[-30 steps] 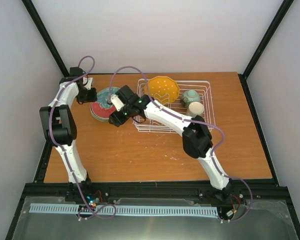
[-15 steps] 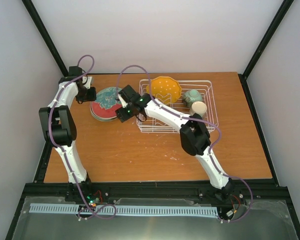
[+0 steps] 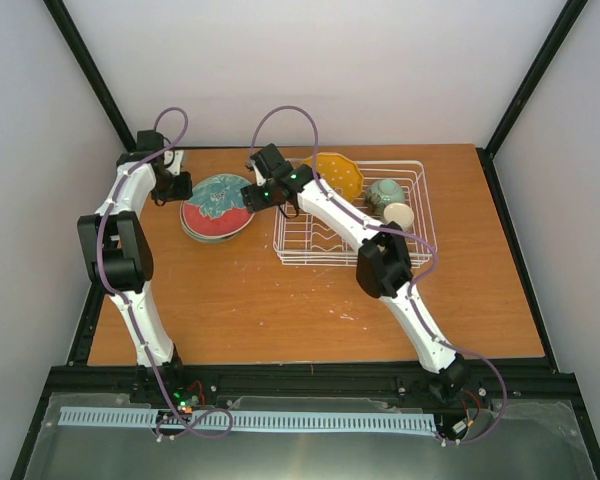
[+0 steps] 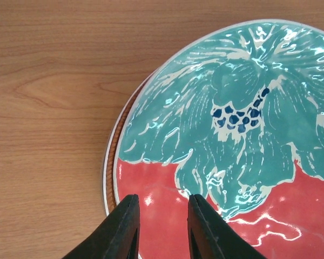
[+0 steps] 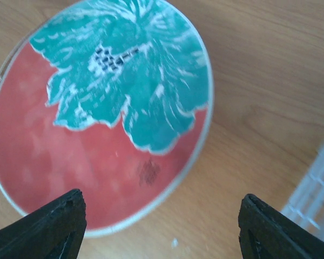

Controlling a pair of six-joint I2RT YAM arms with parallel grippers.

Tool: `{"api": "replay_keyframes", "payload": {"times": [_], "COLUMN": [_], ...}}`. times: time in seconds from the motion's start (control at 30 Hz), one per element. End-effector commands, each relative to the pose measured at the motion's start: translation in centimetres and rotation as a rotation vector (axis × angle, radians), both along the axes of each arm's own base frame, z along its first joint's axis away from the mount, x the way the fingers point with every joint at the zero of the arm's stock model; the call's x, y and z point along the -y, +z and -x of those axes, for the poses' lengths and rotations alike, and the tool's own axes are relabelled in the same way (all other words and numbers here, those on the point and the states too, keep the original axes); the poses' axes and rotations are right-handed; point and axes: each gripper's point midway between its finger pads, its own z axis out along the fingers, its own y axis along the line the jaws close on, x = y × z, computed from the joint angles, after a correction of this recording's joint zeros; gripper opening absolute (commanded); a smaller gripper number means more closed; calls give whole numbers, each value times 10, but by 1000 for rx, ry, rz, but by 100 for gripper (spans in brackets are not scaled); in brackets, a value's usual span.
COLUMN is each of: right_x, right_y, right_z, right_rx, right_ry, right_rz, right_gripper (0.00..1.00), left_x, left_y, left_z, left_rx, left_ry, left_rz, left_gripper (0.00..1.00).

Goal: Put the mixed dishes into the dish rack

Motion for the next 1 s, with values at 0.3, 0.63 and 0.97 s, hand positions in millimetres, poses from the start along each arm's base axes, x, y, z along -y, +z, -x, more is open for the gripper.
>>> {"api": "replay_keyframes", "payload": {"times": [0.3,0.63,0.97], "right_x": [23,78,58], "right_y": [-74,-130,-144], "right_z": [7,15,16], "right_rx": [-183,-248,-320], "right_ry": [-58,-160,-153], "right_rz": [156,375,294], "right_gripper": [74,74,74], "left_x": [4,-1,-4], "left_y": [36,51,62], "left_z": [-17,-13,-19], "left_rx": [99,122,138], "left_ry": [-22,-12,0], "left_rz": [10,-22,-38], "left_gripper": [26,26,29]}}
